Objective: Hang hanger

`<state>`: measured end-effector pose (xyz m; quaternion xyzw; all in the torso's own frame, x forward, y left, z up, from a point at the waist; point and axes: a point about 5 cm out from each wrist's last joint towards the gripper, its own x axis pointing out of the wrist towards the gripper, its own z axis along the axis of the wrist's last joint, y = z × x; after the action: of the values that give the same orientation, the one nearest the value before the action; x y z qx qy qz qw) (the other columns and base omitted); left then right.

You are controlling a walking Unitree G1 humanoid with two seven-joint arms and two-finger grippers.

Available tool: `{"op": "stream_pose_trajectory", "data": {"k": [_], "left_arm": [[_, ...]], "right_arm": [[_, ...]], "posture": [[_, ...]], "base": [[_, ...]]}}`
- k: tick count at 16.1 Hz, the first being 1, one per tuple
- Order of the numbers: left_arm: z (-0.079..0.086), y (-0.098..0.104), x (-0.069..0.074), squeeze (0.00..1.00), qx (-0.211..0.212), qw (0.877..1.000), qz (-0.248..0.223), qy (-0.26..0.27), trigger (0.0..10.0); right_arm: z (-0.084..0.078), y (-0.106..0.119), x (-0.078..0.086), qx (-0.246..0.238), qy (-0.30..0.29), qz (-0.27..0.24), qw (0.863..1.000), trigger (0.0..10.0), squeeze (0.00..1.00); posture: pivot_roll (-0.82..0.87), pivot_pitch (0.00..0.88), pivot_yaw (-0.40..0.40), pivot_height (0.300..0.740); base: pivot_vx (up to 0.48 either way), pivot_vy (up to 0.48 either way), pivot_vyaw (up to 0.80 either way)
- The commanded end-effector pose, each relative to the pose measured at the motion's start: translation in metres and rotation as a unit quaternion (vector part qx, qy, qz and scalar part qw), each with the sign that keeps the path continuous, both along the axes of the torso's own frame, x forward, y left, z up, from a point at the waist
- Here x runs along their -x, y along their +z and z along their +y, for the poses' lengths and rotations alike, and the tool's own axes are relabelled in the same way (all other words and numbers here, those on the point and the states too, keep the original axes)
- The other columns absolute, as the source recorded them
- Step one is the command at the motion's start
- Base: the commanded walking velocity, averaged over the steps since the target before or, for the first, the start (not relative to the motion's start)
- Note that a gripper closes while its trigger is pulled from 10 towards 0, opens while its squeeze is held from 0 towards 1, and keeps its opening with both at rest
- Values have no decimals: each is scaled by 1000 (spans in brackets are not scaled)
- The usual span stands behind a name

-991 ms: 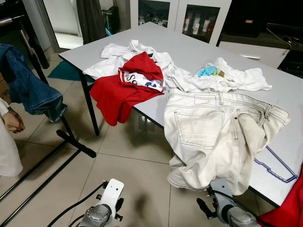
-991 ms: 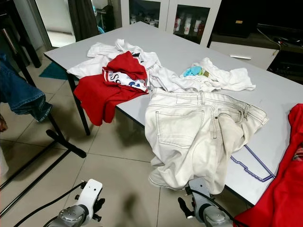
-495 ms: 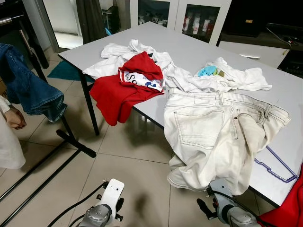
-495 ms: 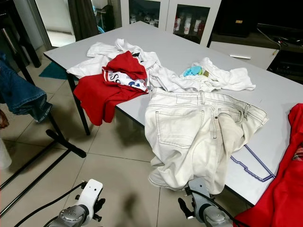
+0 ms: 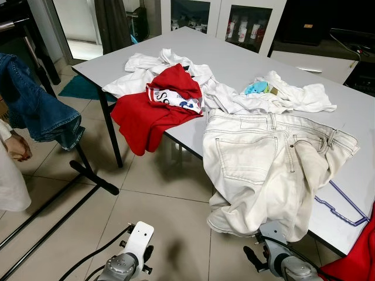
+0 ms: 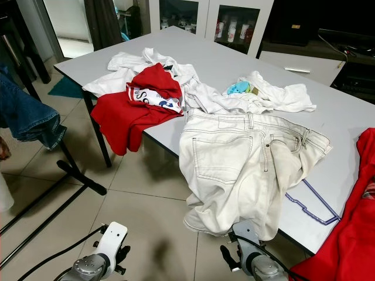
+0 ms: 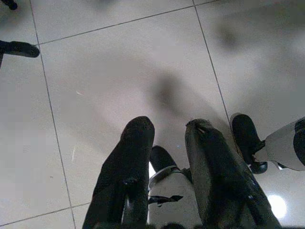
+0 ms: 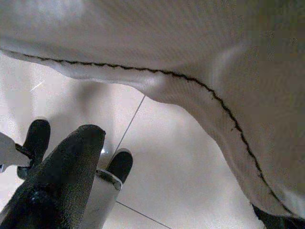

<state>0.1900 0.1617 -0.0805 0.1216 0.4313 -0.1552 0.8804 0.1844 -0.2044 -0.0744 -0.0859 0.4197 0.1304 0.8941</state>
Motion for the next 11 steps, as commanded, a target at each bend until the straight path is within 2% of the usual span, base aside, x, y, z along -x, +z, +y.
{"op": "stream_pose_trajectory", "data": {"k": [1,11], "left_arm": [[-1,0,-1,0,-1,1000,0,0,10000],[-1,0,0,0,-1,1000,1,-1,10000]], "right_arm": [[-2,1,-1,2,-5,-6,1000,10000,0],[-2,1,0,2,-6,-7,1000,10000,0]], "posture": [[-47,0,-41,740],[-46,0,-43,740]], "base": [[0,0,0],[0,0,0]]}}
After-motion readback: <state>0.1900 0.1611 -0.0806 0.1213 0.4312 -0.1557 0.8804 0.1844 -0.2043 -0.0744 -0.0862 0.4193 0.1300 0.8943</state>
